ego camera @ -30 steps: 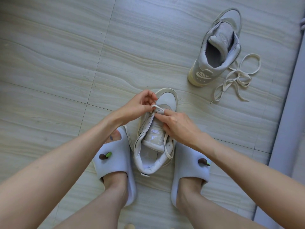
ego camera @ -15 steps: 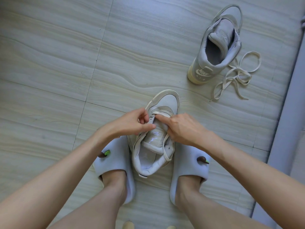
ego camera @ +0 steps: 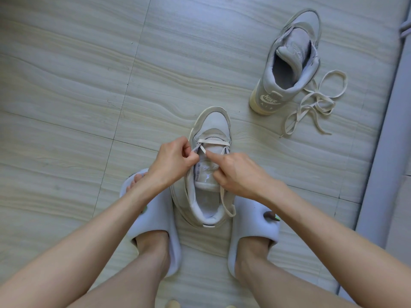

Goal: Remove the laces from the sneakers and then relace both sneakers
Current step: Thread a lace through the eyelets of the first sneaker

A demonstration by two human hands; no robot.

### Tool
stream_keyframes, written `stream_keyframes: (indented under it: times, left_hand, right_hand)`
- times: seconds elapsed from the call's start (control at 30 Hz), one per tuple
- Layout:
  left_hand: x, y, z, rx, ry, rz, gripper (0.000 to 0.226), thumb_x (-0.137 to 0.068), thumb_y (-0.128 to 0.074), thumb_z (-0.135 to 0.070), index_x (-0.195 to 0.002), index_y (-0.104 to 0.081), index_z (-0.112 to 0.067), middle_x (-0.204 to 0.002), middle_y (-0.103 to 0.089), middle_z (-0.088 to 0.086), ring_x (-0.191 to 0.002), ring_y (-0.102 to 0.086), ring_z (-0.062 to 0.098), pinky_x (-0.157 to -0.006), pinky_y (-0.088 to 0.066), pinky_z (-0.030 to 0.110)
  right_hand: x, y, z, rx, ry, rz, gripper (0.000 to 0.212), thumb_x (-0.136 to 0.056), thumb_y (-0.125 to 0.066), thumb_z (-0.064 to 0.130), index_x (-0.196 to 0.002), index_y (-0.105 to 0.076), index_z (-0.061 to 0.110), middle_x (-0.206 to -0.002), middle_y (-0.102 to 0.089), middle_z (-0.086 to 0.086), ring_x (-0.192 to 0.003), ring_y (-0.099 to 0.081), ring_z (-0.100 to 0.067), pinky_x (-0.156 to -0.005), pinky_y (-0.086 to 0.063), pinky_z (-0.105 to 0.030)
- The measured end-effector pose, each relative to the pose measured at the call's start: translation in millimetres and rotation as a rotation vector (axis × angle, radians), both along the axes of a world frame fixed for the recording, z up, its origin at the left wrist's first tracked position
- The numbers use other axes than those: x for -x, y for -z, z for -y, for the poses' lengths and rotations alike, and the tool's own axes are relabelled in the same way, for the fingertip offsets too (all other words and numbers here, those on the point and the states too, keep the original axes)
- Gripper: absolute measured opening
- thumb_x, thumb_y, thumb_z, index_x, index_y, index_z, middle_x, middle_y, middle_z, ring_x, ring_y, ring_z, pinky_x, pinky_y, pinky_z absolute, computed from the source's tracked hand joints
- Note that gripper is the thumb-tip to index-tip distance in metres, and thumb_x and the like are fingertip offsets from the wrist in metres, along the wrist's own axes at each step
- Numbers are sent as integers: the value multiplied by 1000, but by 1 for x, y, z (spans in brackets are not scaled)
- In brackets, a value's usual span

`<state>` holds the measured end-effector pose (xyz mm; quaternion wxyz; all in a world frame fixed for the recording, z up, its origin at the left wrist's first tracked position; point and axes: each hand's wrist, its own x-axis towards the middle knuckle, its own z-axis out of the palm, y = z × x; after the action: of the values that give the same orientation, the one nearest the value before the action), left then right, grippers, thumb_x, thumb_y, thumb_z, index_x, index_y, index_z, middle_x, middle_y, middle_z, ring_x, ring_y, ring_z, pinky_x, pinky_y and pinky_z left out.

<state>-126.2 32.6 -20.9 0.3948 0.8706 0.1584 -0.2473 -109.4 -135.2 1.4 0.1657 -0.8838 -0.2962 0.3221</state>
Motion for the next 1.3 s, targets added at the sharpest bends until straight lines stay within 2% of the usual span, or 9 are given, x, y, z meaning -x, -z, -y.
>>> stream_keyframes:
  times: [0.2,0.33,0.43,0.53,0.67,0.9,1.07,1.17,1.3]
  left_hand:
    - [-8,1,-2,13,68,8,19,-81,-59,-16,-66,-48,-19,-57,-53,-7,-50,-49,4,-51,-36,17]
    - [-14,-4,-6,131,146,-68,15,-87,-60,-21,-75,-52,-17,-66,-58,-6,-44,-55,3,-50,-44,12]
    - [-13,-5,-3,81,169,-50,9,-86,-59,-21,-82,-52,-20,-75,-60,-5,-52,-55,5,-55,-41,16]
    - [-15,-12,-1,89,216,-64,18,-86,-60,-21,-102,-50,-21,-87,-59,-4,-68,-56,12,-67,-40,26]
    - [-31,-38,-1,90,333,-42,17,-90,-56,-20,-107,-56,-18,-93,-59,-6,-80,-58,15,-76,-42,25]
    - [-60,-116,-5,419,156,-159,20,-96,-45,-8,-95,-64,-13,-84,-66,-3,-73,-61,5,-67,-48,14]
    - [-49,-172,-3,534,260,-209,31,-95,-49,-9,-125,-54,-14,-121,-60,-5,-113,-56,8,-92,-45,23]
    - [-42,-211,6,625,312,-198,42,-95,-51,-11,-134,-44,-21,-134,-51,-11,-122,-49,2,-101,-41,26]
    - [-39,-262,14,587,338,-41,47,-94,-54,-18,-139,-38,-23,-136,-46,-12,-124,-46,1,-101,-41,23]
  right_hand:
    - [1,-2,7,-62,161,-57,48,-86,-44,14,-135,-47,17,-93,-68,-14,-92,-57,-35,-73,-39,-38]
    - [0,-7,18,-156,388,111,39,-86,-50,11,-121,-63,24,-89,-71,-7,-87,-62,-30,-73,-46,-36]
    - [-5,-11,16,-253,742,-249,33,-88,-52,10,-115,-65,25,-68,-69,7,-67,-58,-11,-69,-43,-25]
    - [-19,-24,13,-447,967,-675,26,-90,-53,3,-111,-62,15,-57,-65,4,-64,-59,-15,-74,-50,-27]
    - [-48,-56,12,-638,943,-935,20,-93,-47,0,-101,-63,7,-59,-59,1,-58,-61,-15,-61,-52,-21]
    - [-80,-126,10,-722,893,-1107,18,-90,-53,11,-102,-64,3,-74,-66,-4,-66,-65,-17,-67,-56,-28]
    - [-83,-192,10,-955,939,-1116,32,-72,-59,16,-100,-61,0,-79,-67,-8,-72,-68,-21,-78,-57,-33]
    - [-79,-233,4,-1042,943,-1081,23,-87,-50,13,-100,-60,-3,-85,-68,-13,-77,-70,-24,-72,-59,-32]
    - [-75,-288,-2,-1135,907,-1022,32,-99,-37,16,-107,-56,-7,-94,-68,-18,-84,-70,-28,-75,-59,-35]
